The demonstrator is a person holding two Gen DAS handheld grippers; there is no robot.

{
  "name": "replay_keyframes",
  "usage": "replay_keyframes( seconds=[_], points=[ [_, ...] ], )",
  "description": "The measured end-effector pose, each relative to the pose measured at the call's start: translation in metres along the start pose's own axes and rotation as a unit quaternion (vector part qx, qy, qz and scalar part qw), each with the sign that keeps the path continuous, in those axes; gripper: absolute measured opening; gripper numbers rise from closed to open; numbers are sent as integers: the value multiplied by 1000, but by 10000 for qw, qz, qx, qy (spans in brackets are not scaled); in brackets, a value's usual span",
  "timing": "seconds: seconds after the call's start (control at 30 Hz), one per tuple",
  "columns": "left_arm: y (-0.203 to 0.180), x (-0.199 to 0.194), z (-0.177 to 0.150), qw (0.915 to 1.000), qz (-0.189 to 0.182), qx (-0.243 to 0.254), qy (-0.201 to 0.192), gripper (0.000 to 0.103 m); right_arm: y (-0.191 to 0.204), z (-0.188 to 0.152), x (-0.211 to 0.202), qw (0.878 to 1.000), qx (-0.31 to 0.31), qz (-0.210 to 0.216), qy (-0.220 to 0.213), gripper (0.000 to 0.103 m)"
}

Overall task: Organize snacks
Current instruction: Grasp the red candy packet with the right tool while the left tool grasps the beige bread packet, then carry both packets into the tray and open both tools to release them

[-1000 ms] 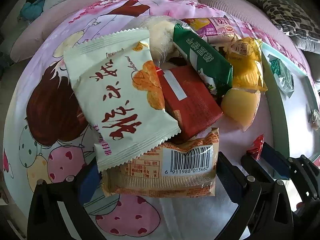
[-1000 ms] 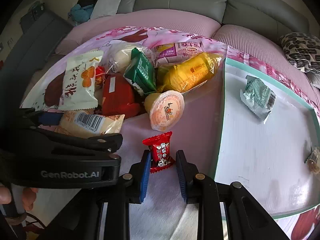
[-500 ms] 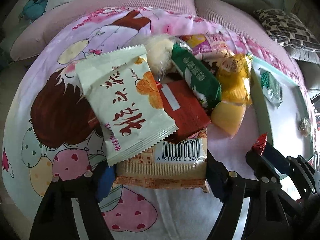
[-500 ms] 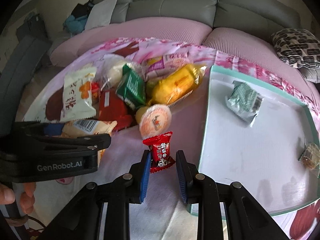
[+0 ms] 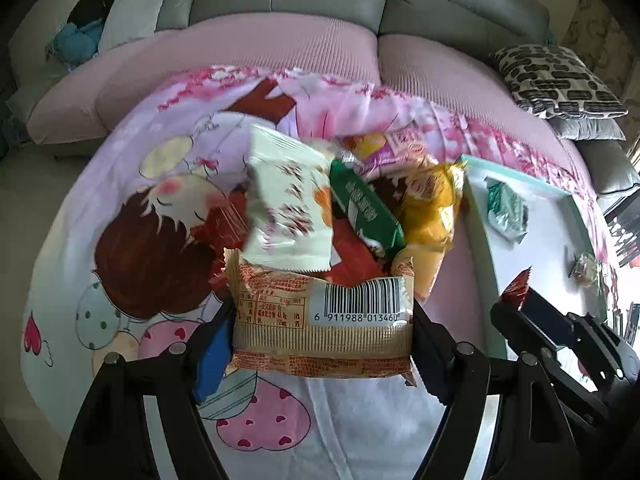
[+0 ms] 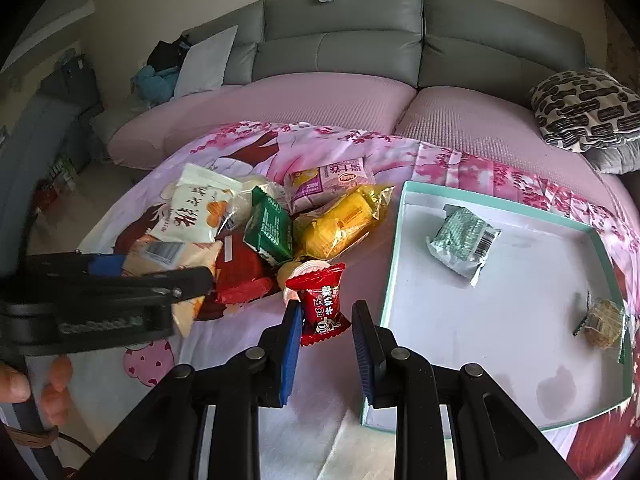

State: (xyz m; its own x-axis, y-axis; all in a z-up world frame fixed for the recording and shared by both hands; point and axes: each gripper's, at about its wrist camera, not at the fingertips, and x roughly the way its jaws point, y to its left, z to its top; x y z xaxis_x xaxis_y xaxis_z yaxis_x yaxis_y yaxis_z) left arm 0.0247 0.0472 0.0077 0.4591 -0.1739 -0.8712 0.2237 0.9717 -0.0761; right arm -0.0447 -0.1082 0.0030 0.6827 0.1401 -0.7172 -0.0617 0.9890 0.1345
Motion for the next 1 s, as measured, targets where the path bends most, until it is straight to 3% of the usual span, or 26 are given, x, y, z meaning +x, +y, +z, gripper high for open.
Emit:
replay_keyframes(
  seconds=[0.43,0.73,1.0],
  points=[
    [-24,-25,9,9988,-124,119,-450,80,-19,1,-6,9996,238,-180,-28,27],
    [-83,-26,15,9948,-541,519,-686,80,-106,-3,-26,9847,1297,-1157,-111,27],
    [-163,-12,3,9837,-778,1476,-674,80,-172,-23,-49,9590,1800,-2190,-42,27]
  ],
)
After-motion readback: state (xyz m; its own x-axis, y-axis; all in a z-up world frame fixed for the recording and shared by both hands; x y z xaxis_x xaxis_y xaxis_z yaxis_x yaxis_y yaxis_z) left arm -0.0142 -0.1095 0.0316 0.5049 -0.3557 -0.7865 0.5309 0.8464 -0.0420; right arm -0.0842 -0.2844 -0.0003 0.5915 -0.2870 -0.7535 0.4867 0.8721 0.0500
